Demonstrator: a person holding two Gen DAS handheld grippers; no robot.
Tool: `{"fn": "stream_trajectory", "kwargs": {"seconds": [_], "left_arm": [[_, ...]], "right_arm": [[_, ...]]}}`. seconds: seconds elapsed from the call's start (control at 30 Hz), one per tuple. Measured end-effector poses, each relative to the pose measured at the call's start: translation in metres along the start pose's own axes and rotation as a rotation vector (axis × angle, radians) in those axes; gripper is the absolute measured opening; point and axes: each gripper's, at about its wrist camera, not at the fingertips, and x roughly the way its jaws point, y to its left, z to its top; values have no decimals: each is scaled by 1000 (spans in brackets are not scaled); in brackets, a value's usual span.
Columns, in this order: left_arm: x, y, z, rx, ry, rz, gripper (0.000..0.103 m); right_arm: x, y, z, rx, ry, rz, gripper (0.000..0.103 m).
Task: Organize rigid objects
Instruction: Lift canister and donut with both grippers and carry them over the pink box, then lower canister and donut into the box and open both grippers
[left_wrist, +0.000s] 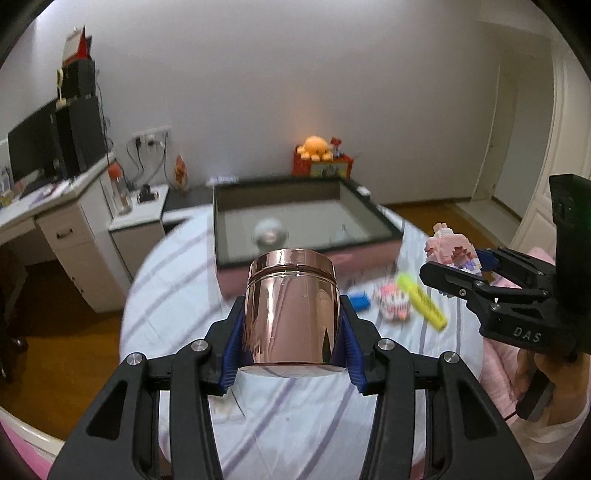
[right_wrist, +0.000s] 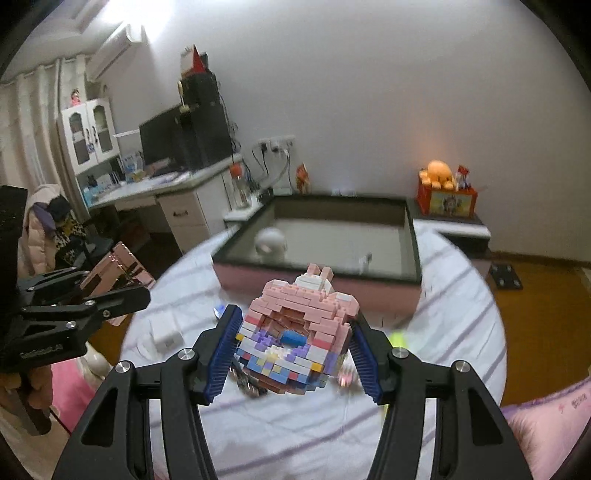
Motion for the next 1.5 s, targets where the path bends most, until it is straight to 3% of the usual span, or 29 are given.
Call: {"fn": "stream_trajectory", "kwargs": {"seconds": [0.27,0.7,0.93,1.17,1.5], "left_arm": [[-4,-3,41,10,-73,5,47],[66,15,81,1,-15,27,47],[132,39,97,-14,87,38,47],[193,51,102,4,196,49,47],[239,55,86,11,309,93,48]], "right_arm": [[-7,5,44,-39,-90,18,58],[42,-19,77,-46,-63,12,58],[99,-42,93,-40,25,1,59],[174,-57,93,-42,172,5,59],[232,-61,74,-78,354,0,59]]}}
